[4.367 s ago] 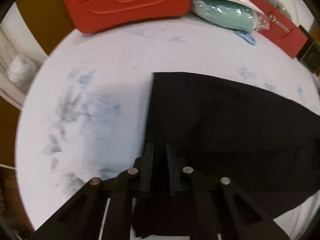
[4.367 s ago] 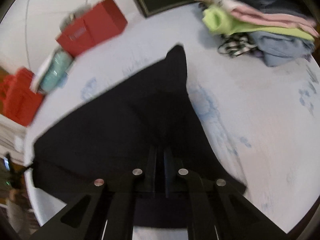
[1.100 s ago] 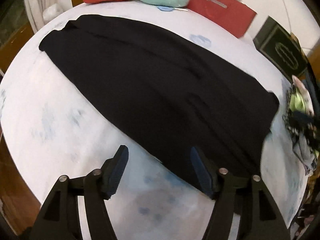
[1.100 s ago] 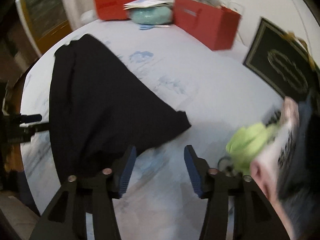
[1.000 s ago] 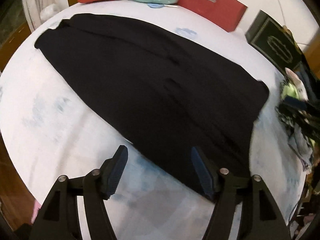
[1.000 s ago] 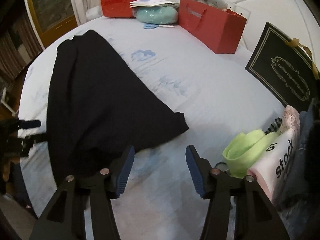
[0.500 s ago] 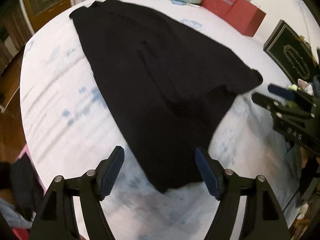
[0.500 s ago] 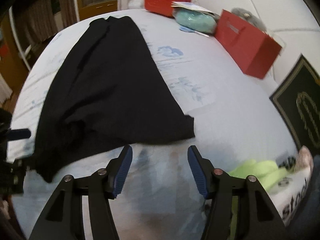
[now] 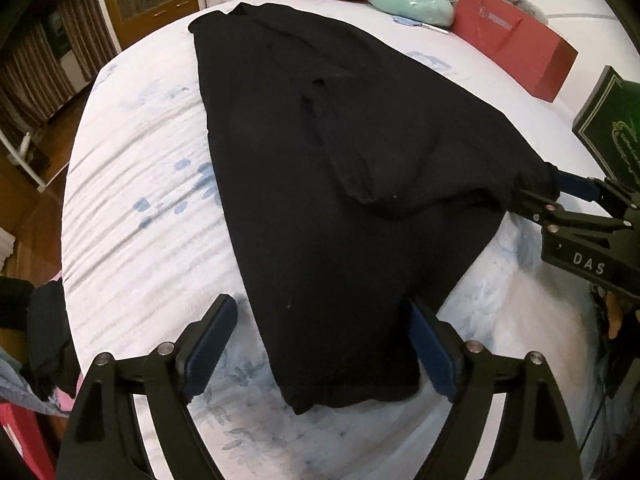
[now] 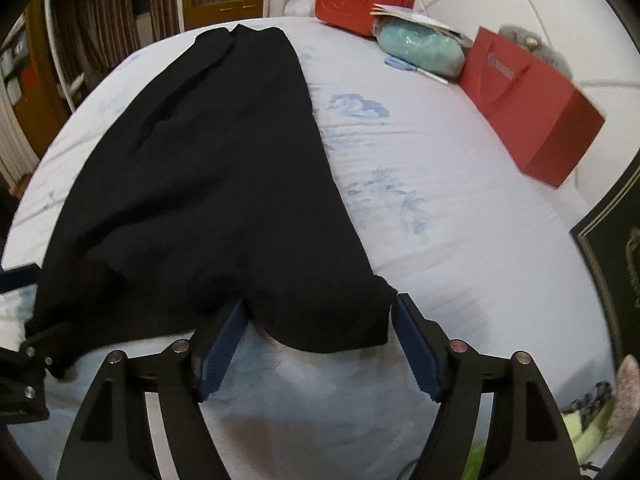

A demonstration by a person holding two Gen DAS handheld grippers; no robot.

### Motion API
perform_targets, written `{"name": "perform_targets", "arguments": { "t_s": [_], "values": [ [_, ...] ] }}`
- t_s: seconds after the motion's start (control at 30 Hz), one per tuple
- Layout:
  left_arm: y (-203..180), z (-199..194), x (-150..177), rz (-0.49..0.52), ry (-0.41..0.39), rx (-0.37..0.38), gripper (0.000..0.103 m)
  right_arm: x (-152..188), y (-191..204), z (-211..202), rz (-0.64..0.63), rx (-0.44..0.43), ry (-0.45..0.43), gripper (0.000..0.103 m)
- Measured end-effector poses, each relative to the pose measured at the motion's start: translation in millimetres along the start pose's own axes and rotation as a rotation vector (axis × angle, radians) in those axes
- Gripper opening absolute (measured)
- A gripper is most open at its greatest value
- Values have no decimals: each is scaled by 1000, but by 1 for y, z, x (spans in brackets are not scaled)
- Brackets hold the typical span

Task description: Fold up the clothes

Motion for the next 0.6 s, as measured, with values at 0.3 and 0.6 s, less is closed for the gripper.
{"name": "perform_targets", "arguments": {
  "t_s": [0.3,0.6],
  "values": [
    [-11,-11,-14,76,17,50,11,-6,5,-10,-18,-43,19,15],
    [43,-56,-99,101,-91,132,10,-81,2,-49,80,-92,-121,15]
  ]
}}
Point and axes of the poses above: each gripper's, at about its wrist camera, not at the fingertips, and z roughly the way its jaws point, y to its left, x to its underside, the point moved 3 cm from there along z, roughly the way its jaws point, and after that the axes turned 10 degrees about x, right-handed, at the moved point
